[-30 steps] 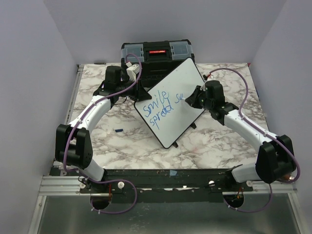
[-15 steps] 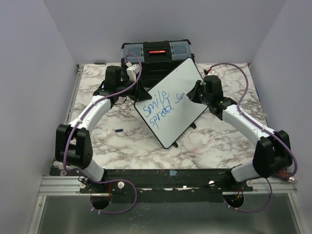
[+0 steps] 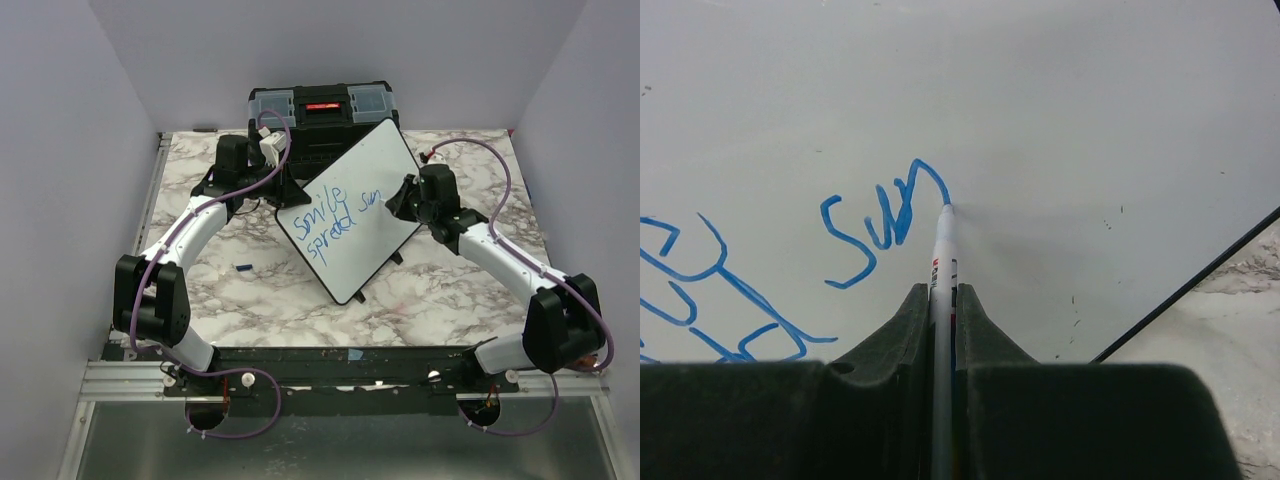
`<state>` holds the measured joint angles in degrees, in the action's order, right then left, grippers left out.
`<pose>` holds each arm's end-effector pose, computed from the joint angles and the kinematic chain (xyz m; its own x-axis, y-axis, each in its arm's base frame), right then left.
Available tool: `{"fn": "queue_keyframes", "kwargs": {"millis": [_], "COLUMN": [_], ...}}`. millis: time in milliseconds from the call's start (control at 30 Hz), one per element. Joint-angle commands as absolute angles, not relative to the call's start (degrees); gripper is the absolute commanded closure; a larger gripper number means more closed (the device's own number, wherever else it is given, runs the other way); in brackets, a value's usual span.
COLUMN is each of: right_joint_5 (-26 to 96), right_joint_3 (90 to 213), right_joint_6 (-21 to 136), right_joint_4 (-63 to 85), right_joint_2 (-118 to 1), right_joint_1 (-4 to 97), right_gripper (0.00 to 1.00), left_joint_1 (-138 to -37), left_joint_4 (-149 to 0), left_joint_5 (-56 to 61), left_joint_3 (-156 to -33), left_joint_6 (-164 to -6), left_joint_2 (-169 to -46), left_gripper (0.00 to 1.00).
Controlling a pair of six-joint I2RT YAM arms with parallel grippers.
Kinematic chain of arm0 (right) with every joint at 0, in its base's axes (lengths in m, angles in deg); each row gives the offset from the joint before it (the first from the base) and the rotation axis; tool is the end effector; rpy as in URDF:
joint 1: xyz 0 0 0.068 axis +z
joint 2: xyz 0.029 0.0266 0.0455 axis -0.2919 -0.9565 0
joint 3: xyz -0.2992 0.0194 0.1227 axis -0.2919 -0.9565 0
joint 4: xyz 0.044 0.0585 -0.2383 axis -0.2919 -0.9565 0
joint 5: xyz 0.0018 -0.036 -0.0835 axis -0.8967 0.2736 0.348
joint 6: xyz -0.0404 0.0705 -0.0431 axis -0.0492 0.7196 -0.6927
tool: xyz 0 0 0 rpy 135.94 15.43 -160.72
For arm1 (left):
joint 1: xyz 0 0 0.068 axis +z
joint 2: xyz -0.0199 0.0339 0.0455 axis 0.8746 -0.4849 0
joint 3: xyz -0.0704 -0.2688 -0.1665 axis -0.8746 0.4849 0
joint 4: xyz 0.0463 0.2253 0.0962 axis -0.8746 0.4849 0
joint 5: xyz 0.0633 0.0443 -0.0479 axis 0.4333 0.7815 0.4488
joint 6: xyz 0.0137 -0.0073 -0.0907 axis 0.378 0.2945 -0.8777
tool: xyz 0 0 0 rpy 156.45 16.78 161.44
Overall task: Write a sentence on the whiteboard
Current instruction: Write a sentence on the whiteboard stand.
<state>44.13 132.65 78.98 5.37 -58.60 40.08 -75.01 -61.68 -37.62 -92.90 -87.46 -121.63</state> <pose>0.3164 0.1323 0.3046 -0.5912 0.2661 -0.7614 -0.0979 0.9134 0.3952 0.3433 -0.1495 0.3438 -0.6665 0.0009 -0.7455 0.6449 0.5025 -0.5759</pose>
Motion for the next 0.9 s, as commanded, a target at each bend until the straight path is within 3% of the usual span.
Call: {"fn": "queue_keyframes", "kwargs": {"millis": [0,867], "right_joint_5": [39.65,42.07], "right_joint_3": [129.77,128.66], "right_joint_6": [79.34,76.04], "right_joint_4": [2.86,-0.33], "right_joint_2": [-58.3,-48.35], "right_joint_1": [40.26,40.25], "right_gripper": [0.99,0.99], "left_joint_1": [-75.41,-75.41], "left_joint_4": [-67.11,-67.15], "left_joint_5": [-37.61,-37.51], "left_joint_3": [-93.12,-93.09], "left_joint_6": [-82.6,-82.75], "left_joint_2": [-119.43,-119.2], "left_gripper": [1.0,1.0]}}
